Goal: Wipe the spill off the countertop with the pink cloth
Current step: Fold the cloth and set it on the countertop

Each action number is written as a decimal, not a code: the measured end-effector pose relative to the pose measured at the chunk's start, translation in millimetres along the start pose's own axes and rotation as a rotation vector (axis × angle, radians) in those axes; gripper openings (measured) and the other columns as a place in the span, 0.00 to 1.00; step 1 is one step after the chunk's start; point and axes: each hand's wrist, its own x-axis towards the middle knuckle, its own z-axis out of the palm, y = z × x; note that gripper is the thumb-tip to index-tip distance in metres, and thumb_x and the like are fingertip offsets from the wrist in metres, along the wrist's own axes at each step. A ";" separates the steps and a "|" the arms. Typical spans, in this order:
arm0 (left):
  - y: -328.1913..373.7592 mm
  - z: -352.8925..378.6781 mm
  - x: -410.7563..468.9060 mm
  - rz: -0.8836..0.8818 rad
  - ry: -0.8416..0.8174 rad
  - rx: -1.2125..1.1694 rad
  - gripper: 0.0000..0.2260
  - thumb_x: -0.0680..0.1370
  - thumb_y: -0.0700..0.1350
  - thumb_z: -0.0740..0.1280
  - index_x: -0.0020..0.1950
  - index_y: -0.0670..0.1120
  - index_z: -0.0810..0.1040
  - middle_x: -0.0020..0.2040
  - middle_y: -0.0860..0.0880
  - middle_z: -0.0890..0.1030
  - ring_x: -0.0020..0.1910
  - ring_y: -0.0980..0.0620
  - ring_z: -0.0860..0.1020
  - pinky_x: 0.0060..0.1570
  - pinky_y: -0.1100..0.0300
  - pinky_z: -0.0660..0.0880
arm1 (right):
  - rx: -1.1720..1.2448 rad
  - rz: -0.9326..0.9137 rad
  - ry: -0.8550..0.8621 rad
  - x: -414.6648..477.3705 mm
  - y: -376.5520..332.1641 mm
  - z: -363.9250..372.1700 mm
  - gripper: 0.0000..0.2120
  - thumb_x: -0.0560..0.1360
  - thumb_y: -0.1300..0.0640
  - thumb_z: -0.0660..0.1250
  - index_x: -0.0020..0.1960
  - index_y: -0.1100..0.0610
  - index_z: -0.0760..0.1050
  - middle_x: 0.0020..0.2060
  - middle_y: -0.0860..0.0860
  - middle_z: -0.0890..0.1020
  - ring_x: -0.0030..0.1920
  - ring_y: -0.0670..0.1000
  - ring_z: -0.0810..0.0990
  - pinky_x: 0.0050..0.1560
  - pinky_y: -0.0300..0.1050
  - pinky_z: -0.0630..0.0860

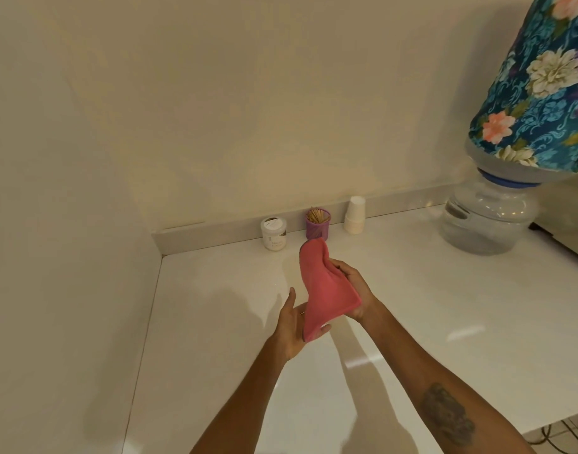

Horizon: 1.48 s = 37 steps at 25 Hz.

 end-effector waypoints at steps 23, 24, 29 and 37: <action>-27.2 191.6 204.1 0.233 0.184 0.516 0.11 0.75 0.48 0.72 0.57 0.56 0.81 0.51 0.53 0.85 0.50 0.48 0.83 0.37 0.57 0.82 | -0.661 0.005 0.394 -1.8 -231.4 -240.4 0.15 0.81 0.57 0.61 0.64 0.43 0.78 0.58 0.47 0.83 0.54 0.51 0.80 0.54 0.48 0.77; -31.5 200.0 214.2 0.229 0.173 0.522 0.11 0.75 0.48 0.72 0.57 0.56 0.82 0.50 0.53 0.86 0.49 0.48 0.84 0.38 0.57 0.82 | -0.675 -0.002 0.417 0.1 -240.0 -250.7 0.16 0.81 0.58 0.61 0.64 0.43 0.78 0.57 0.47 0.84 0.54 0.51 0.81 0.54 0.48 0.77; -49.1 243.5 259.9 0.215 0.137 0.526 0.12 0.77 0.45 0.70 0.59 0.56 0.81 0.52 0.52 0.85 0.50 0.48 0.84 0.38 0.58 0.82 | -0.725 -0.053 0.523 8.2 -277.7 -295.7 0.20 0.80 0.63 0.61 0.67 0.48 0.78 0.49 0.45 0.85 0.47 0.48 0.82 0.42 0.42 0.76; -46.9 287.5 315.6 0.259 0.230 0.518 0.27 0.79 0.41 0.68 0.77 0.47 0.66 0.68 0.46 0.78 0.61 0.44 0.79 0.55 0.49 0.81 | -0.911 -0.155 0.710 38.6 -319.3 -324.0 0.24 0.79 0.63 0.57 0.72 0.51 0.74 0.63 0.53 0.81 0.60 0.58 0.81 0.60 0.53 0.78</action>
